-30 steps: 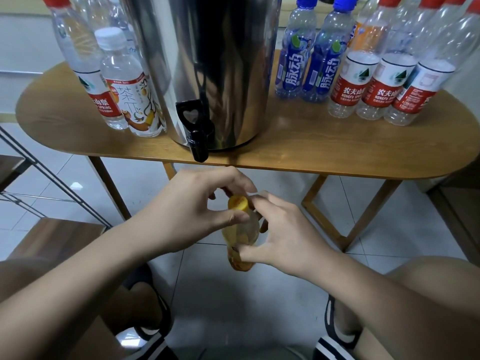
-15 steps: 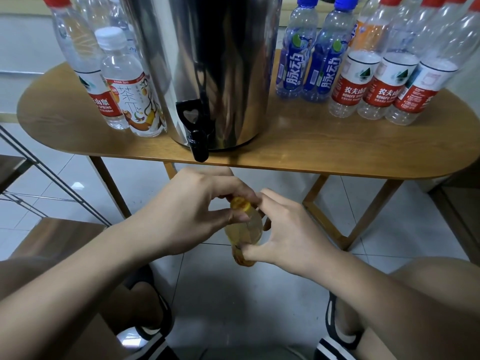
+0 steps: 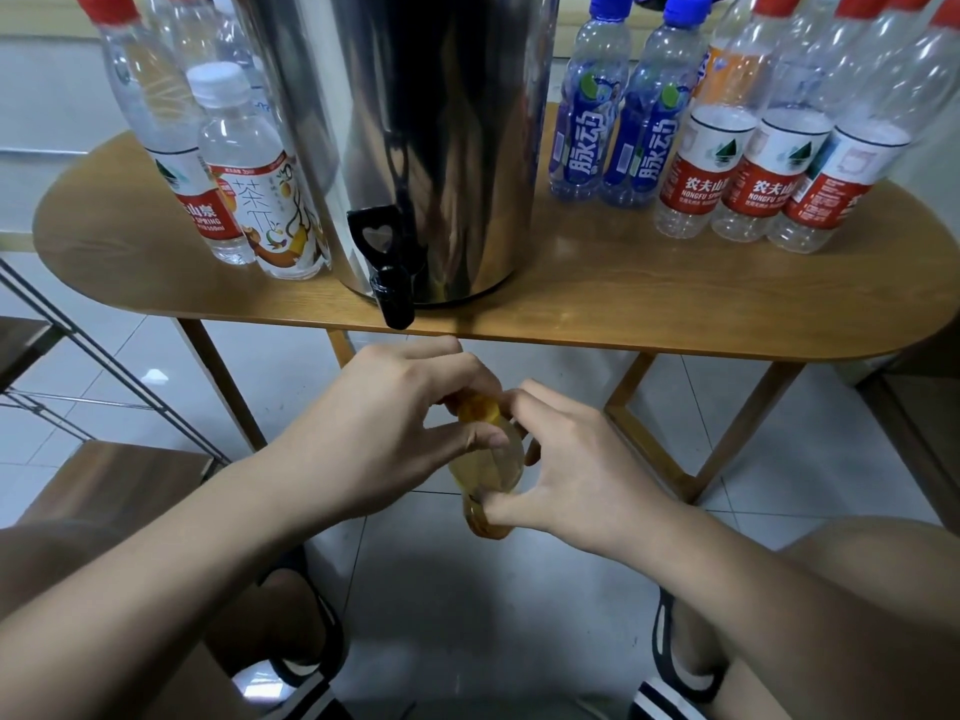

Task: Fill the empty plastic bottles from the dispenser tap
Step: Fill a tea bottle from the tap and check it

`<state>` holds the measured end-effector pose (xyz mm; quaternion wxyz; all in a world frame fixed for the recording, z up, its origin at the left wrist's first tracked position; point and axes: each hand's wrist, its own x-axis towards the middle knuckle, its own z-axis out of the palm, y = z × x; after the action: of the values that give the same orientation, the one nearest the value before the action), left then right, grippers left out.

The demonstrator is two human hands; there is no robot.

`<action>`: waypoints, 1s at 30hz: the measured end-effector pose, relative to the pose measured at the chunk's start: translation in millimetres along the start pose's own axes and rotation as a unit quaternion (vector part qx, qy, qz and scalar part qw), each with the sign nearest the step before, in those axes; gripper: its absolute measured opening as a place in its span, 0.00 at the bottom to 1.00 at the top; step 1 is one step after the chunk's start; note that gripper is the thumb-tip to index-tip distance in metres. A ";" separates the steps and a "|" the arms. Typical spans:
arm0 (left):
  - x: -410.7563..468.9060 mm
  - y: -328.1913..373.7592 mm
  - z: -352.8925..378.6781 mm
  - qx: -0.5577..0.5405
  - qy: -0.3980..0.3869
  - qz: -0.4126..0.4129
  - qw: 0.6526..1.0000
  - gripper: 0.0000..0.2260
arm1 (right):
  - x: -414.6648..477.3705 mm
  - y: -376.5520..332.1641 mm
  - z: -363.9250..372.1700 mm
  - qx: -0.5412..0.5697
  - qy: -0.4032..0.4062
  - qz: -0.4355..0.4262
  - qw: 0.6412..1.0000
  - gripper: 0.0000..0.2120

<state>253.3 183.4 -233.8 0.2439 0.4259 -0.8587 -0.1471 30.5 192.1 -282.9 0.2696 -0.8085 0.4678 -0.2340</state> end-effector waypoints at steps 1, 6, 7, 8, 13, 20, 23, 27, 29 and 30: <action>0.4 -0.4 -0.7 -0.011 -0.007 0.005 1.000 0.11 | 0.2 0.4 0.0 0.001 0.000 0.002 1.000 0.22; 1.5 -1.8 -3.4 -0.041 -0.032 0.035 0.998 0.16 | 0.7 2.2 -4.4 0.004 -0.001 0.022 1.000 0.20; 1.3 -1.4 -4.1 -0.055 -0.029 0.035 0.997 0.16 | 0.2 2.1 -5.3 0.009 -0.001 0.024 1.000 0.20; 0.9 -1.1 -4.8 -0.068 -0.025 0.031 0.997 0.17 | -0.1 1.8 -5.9 0.015 -0.001 0.026 1.000 0.21; -1.6 -4.3 -1.1 -0.038 0.021 0.007 0.999 0.17 | 1.1 1.1 -4.3 0.013 0.006 0.006 1.000 0.19; -2.2 -2.8 -0.1 -0.037 0.016 0.012 0.999 0.12 | -0.7 -1.4 -4.9 0.007 -0.003 0.013 1.000 0.21; -2.5 -1.8 -0.4 -0.057 0.008 0.022 0.998 0.13 | -0.5 -0.9 -6.8 0.019 -0.002 0.021 1.000 0.19; -3.9 -1.4 0.2 -0.111 0.017 0.000 0.994 0.15 | 0.2 1.4 -7.7 0.019 0.007 0.015 1.000 0.19; -6.0 -1.4 0.0 -0.132 0.035 -0.019 0.990 0.17 | 1.0 2.7 -8.0 0.021 0.016 0.006 1.000 0.22; -7.4 -2.1 0.7 -0.132 0.047 -0.028 0.990 0.19 | 1.6 3.5 -8.5 0.020 0.022 0.001 1.000 0.23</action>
<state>258.1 188.2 -237.5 0.3342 0.4203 -0.8070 -0.2458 23.6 187.4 -278.7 0.2761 -0.7968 0.4699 -0.2610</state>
